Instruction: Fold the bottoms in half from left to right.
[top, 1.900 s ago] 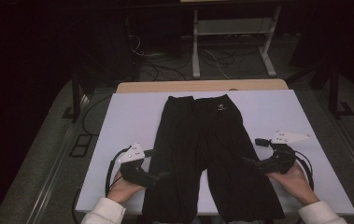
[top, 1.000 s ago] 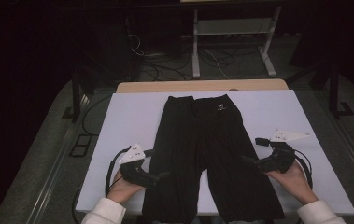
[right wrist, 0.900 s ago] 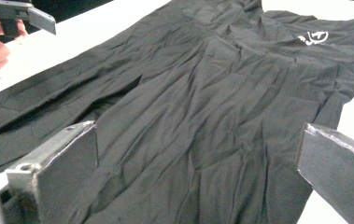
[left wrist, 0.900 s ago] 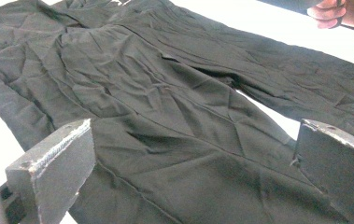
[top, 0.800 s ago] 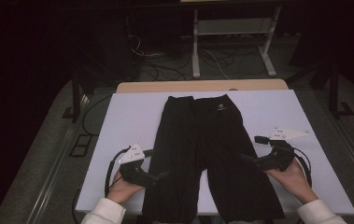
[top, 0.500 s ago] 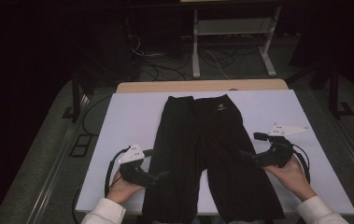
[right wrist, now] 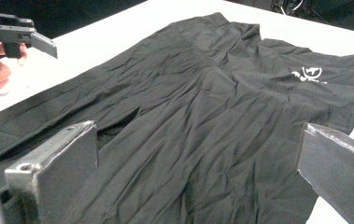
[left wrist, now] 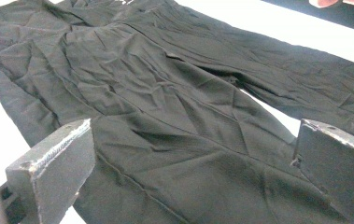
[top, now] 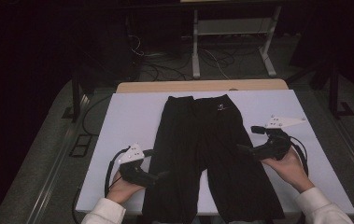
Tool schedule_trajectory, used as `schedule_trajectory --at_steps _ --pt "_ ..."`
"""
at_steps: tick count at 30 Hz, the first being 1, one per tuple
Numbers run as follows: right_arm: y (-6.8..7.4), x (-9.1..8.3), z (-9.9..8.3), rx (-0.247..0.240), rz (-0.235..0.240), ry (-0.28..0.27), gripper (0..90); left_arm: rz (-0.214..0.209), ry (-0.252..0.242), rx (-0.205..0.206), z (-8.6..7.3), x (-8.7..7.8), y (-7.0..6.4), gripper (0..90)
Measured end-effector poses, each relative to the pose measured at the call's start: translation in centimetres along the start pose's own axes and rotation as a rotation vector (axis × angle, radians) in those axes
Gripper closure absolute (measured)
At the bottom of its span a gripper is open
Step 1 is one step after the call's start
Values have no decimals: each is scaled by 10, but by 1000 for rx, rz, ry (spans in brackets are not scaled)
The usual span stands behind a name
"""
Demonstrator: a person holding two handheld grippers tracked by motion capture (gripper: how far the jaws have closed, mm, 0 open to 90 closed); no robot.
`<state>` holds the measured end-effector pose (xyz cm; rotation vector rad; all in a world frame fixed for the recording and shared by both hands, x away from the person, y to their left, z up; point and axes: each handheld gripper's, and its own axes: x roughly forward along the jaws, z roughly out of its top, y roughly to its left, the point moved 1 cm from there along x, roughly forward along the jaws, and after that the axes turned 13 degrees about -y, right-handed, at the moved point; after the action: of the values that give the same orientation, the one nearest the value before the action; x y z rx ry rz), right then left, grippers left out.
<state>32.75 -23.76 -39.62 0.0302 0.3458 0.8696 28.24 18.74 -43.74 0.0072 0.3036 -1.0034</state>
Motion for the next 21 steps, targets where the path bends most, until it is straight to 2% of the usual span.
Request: schedule_trajectory --at_steps 21 --pt "-7 26 29 -29 7 25 0 1 -1 -2 0 0 0 0"
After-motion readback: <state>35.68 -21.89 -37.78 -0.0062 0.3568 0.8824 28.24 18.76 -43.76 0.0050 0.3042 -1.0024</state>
